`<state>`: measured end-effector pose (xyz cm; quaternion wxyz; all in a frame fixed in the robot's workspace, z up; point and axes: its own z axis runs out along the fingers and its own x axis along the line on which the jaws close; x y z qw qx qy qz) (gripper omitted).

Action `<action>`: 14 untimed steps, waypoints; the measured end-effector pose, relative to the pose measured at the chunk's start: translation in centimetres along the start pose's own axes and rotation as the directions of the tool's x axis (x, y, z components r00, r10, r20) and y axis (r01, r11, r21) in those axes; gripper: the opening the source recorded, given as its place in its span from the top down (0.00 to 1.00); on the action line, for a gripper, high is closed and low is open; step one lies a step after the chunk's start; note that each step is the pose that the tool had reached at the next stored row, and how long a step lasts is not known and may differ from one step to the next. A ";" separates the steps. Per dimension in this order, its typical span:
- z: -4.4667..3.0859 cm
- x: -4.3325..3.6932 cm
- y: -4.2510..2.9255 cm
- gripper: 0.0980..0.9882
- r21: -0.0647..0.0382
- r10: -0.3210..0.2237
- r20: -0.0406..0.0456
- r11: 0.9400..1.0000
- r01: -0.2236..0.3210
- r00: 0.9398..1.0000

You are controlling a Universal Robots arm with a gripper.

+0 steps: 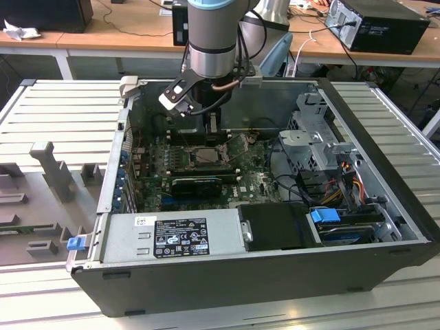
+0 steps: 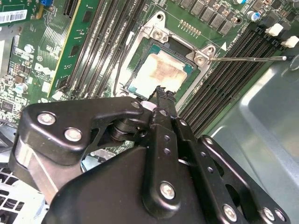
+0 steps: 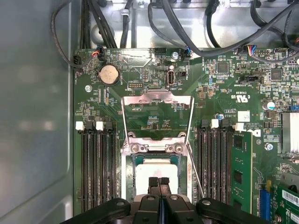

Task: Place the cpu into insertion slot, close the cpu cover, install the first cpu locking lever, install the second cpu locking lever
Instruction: 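Close the cpu cover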

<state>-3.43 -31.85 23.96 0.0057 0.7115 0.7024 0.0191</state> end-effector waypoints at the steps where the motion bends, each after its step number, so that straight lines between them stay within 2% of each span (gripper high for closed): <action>1: -0.09 0.02 0.00 0.99 0.000 0.000 0.000 1.000 0.000 1.000; 8: -0.47 0.06 0.01 0.99 0.000 0.000 0.000 1.000 0.000 1.000; 14: -1.26 0.08 0.04 0.99 0.000 0.000 0.000 1.000 0.000 1.000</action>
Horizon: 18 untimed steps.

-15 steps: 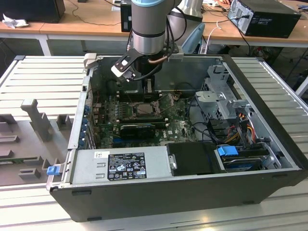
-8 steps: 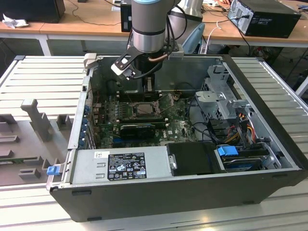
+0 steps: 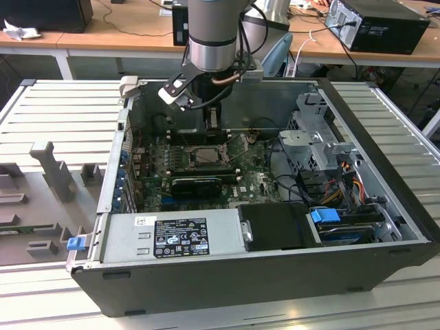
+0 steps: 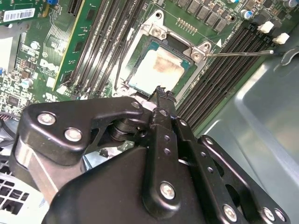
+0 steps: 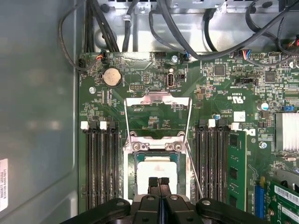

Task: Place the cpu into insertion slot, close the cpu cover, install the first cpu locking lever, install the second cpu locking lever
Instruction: 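Close the cpu cover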

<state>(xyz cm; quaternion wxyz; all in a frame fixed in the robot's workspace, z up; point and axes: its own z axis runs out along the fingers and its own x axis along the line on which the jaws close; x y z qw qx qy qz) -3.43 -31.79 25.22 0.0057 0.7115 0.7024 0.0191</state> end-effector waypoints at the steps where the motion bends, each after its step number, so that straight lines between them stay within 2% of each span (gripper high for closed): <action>1: -0.21 0.01 0.01 0.99 0.000 0.000 0.000 1.000 0.000 1.000; 13: -0.67 0.04 0.05 0.99 0.000 0.000 0.000 1.000 0.000 1.000; 18: -1.19 0.05 0.08 0.99 0.000 0.000 0.000 1.000 0.000 1.000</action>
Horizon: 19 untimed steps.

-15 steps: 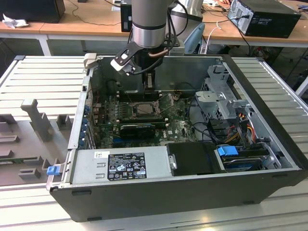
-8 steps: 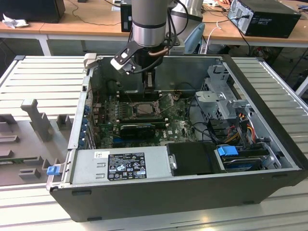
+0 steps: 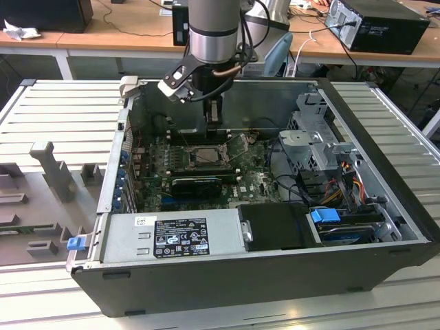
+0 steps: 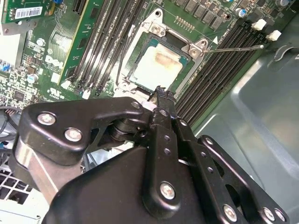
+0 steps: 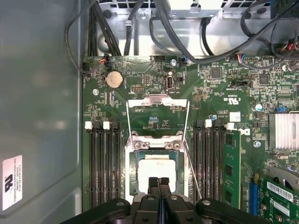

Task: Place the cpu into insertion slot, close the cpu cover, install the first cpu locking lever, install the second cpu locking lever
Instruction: 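Close the cpu cover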

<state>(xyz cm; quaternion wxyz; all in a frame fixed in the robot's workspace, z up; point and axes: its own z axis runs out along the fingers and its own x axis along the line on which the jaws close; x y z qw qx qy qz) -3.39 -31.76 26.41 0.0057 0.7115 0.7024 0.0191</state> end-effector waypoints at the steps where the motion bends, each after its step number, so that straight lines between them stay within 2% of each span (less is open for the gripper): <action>1: -0.13 0.00 0.00 0.99 0.000 0.000 0.000 1.000 0.000 1.000; 4: -0.52 0.02 0.02 0.99 0.000 0.000 0.000 1.000 0.000 1.000; 8: -0.56 0.07 0.23 0.99 0.000 0.000 0.000 1.000 0.000 1.000; 12: -0.52 0.13 1.36 0.99 0.000 0.000 0.000 1.000 0.000 1.000; 19: -0.49 0.18 2.12 0.99 0.000 0.000 0.000 1.000 0.000 1.000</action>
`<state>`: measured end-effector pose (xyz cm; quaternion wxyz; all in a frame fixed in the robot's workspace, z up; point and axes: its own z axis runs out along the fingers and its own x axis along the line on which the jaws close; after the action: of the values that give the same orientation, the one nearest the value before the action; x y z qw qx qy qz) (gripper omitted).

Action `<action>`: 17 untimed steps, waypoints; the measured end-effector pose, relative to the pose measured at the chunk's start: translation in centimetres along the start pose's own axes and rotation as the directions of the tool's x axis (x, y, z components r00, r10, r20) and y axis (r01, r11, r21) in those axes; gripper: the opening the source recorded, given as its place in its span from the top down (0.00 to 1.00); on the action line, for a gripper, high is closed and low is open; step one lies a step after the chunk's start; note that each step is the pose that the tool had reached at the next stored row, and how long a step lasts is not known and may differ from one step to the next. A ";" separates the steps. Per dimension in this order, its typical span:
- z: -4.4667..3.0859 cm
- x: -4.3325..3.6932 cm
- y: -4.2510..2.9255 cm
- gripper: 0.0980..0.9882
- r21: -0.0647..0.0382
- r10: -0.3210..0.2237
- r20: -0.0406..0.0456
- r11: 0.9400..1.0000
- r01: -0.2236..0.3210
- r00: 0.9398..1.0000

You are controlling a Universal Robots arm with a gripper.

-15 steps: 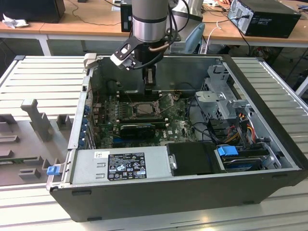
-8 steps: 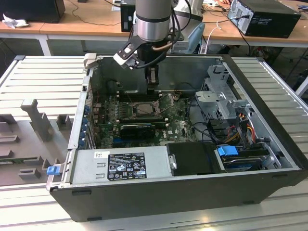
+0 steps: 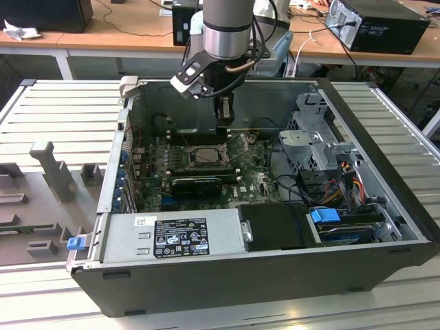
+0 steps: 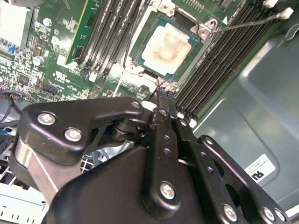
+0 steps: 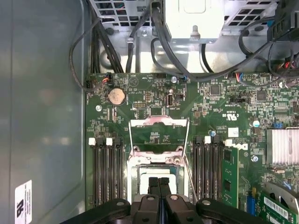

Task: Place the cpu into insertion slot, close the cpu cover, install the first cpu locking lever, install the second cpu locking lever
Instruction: 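Close the cpu cover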

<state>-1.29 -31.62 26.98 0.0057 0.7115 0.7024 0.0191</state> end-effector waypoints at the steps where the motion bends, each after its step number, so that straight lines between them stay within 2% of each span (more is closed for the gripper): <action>1: 0.01 0.01 0.11 0.99 0.000 0.000 0.000 1.000 0.000 1.000; 17: 0.06 0.07 1.76 0.99 0.000 0.000 0.000 1.000 0.000 1.000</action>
<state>0.47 -31.57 26.98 0.0057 0.7114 0.7025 0.0191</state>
